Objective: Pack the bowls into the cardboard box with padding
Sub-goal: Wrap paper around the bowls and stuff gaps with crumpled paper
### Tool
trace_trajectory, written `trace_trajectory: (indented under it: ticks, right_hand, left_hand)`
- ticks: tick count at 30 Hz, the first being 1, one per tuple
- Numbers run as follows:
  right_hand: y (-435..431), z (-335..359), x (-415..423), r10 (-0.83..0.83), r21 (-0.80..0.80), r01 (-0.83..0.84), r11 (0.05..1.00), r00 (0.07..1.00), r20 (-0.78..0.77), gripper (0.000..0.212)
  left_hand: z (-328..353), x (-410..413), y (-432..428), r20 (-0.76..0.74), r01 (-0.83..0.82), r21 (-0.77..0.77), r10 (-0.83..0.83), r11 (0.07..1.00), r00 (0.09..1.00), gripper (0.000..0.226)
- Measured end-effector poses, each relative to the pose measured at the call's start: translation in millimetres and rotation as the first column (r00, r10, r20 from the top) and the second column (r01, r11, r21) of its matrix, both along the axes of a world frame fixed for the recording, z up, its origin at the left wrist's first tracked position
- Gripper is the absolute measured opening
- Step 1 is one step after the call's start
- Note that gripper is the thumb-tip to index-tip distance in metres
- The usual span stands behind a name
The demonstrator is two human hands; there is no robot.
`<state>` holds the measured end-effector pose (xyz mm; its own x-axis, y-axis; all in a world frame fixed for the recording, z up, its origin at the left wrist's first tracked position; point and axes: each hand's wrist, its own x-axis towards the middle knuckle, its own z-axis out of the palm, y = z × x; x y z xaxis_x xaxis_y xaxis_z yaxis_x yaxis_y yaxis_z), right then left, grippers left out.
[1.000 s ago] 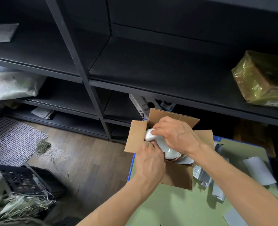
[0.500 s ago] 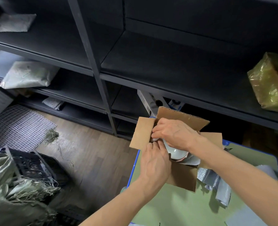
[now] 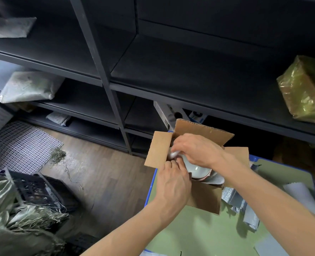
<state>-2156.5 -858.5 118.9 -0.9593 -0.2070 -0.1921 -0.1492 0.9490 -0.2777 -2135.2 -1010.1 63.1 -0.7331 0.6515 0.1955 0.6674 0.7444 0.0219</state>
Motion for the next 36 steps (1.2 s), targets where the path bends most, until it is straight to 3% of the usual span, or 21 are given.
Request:
trace_trajectory:
  ticks: [5, 9, 14, 17, 22, 27, 30, 34, 36]
  right_hand:
    - [-13.5, -2.9, -3.7, 0.074, 0.135, -0.06, 0.989, 0.992, -0.104, 0.017]
    - [-3.3, -2.9, 3.1, -0.027, 0.026, 0.03, 0.999, 0.994, -0.102, 0.017]
    - [-17.1, -18.5, -0.4, 0.03, 0.088, -0.023, 0.996, 0.997, -0.077, 0.02]
    - [-16.4, -21.3, 3.6, -0.001, 0.096, 0.012, 0.995, 0.993, -0.121, 0.022]
    - [-3.4, -22.3, 15.0, -0.045, 0.019, 0.052, 0.998, 0.963, -0.264, 0.018]
    - [-15.7, -34.7, 9.6, -0.007, 0.051, 0.017, 0.999, 0.983, -0.184, 0.012]
    - [-16.7, -28.9, 4.6, -0.018, 0.077, 0.026, 0.997, 0.995, -0.099, 0.019]
    - [-6.7, -14.9, 15.7, -0.022, 0.08, 0.041, 0.996, 0.972, -0.234, 0.026]
    - [-3.1, -12.4, 21.7, -0.026, 0.114, 0.051, 0.992, 0.977, -0.213, 0.034]
  left_hand:
    - [-0.8, -0.3, -1.4, -0.003, 0.016, -0.023, -0.016, 1.0, 1.0, 0.057]
    - [-4.1, 0.6, -3.9, 0.009, 0.026, 0.016, -0.027, 1.0, 1.0, 0.056]
    - [-6.0, 0.7, -4.7, -0.002, 0.04, -0.014, -0.04, 0.999, 0.999, 0.053]
    - [-3.2, -0.9, -8.5, -0.041, 0.085, -0.015, -0.086, 0.996, 0.995, 0.045]
    - [-4.0, 1.3, -9.2, -0.024, 0.073, -0.005, -0.073, 0.997, 0.997, 0.057]
    - [-0.9, -0.5, -10.9, -0.054, 0.117, -0.023, -0.118, 0.993, 0.992, 0.043]
    - [0.6, -1.1, -13.2, -0.058, 0.131, -0.019, -0.132, 0.991, 0.99, 0.046]
    - [-1.8, -0.4, -15.9, 0.022, 0.122, 0.021, -0.123, 0.992, 0.992, 0.058]
    - [-2.9, 1.2, -18.2, 0.051, 0.133, 0.023, -0.134, 0.991, 0.99, 0.058]
